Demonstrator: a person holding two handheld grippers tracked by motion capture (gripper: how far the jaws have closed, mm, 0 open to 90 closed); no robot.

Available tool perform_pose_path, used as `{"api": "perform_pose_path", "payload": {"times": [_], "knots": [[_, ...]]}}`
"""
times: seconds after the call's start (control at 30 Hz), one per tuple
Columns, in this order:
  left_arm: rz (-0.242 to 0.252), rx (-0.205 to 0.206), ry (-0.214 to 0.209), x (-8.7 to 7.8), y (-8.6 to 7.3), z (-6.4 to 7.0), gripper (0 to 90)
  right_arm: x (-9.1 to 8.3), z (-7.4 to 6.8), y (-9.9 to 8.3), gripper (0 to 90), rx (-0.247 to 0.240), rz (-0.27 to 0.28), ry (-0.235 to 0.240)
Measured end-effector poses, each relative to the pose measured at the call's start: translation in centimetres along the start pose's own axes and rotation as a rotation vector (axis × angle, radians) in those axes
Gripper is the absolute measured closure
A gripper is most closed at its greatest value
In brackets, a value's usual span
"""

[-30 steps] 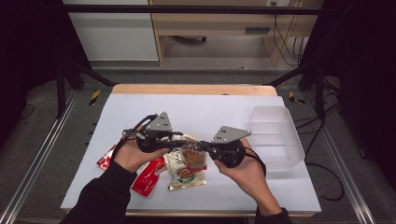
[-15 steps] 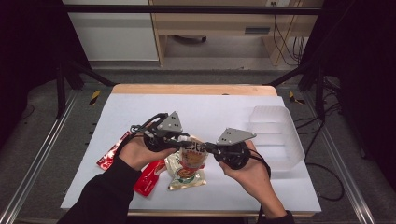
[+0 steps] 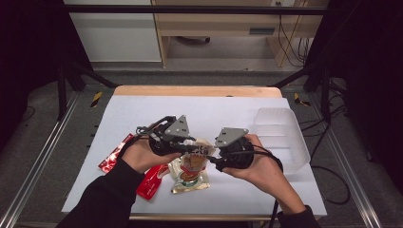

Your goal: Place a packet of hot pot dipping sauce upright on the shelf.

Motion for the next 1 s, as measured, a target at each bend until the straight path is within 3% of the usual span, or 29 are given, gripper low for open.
{"api": "perform_pose_path", "payload": {"times": [0.2, 0.3, 0.37, 0.73, 0.77, 0.87, 1.0], "knots": [[0.003, 0.001, -0.011, 0.0, -0.1, 0.0, 73.1, 0.3, 0.7, 0.6, 27.6, -0.059, -0.073, 0.021], [0.005, 0.003, -0.013, 0.0, -0.2, 0.0, 73.1, 0.6, 1.0, 0.7, 23.9, -0.106, -0.128, 0.077], [0.004, 0.006, -0.015, 0.0, -0.2, 0.1, 73.1, 0.8, 1.2, 0.9, 24.5, -0.118, -0.145, 0.088], [0.012, 0.018, -0.028, 0.1, -0.2, 0.3, 73.1, 1.5, 0.6, 2.0, 44.2, -0.212, -0.203, 0.171], [0.012, 0.021, -0.029, 0.1, -0.3, 0.4, 73.1, 1.5, 0.3, 2.1, 50.4, -0.226, -0.211, 0.185], [0.018, 0.023, -0.032, 0.1, -0.3, 0.5, 73.1, 1.6, 0.1, 2.1, 55.0, -0.227, -0.218, 0.186], [0.024, 0.019, -0.035, 0.0, -0.3, 0.5, 73.0, 1.7, 0.2, 2.1, 70.1, -0.231, -0.215, 0.185]]}}
Point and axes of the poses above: each handheld gripper's, and its own axes: x roughly forward along the jaws, y roughly out of its top, z roughly to its right, the point moved 9 cm from there along x, roughly forward along the jaws
